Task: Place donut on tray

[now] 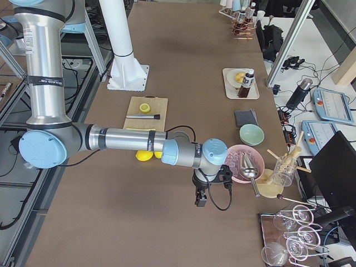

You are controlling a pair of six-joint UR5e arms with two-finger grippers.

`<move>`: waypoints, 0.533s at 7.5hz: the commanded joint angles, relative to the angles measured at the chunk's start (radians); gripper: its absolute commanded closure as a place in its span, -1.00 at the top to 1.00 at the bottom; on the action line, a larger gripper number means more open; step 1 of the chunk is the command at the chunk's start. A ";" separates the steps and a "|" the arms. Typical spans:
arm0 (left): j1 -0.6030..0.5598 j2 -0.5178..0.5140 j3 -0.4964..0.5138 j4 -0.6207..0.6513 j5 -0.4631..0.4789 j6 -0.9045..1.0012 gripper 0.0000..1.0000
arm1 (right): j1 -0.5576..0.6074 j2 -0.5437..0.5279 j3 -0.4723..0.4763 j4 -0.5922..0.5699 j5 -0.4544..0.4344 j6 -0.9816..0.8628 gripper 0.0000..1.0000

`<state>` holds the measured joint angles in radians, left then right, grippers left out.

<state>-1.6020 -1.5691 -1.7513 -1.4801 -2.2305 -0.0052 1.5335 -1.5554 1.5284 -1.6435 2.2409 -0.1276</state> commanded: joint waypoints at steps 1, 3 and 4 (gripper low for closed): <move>-0.001 0.001 0.015 -0.003 -0.003 0.002 0.96 | 0.003 0.005 0.004 0.002 0.005 0.002 1.00; -0.001 0.003 0.029 -0.041 -0.004 0.007 0.96 | 0.008 0.012 0.006 0.002 0.009 0.002 1.00; 0.000 0.003 0.050 -0.095 -0.004 0.004 0.96 | 0.016 0.012 0.012 0.002 0.052 0.002 1.00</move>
<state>-1.6029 -1.5665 -1.7291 -1.5117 -2.2350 -0.0004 1.5397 -1.5466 1.5334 -1.6409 2.2501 -0.1258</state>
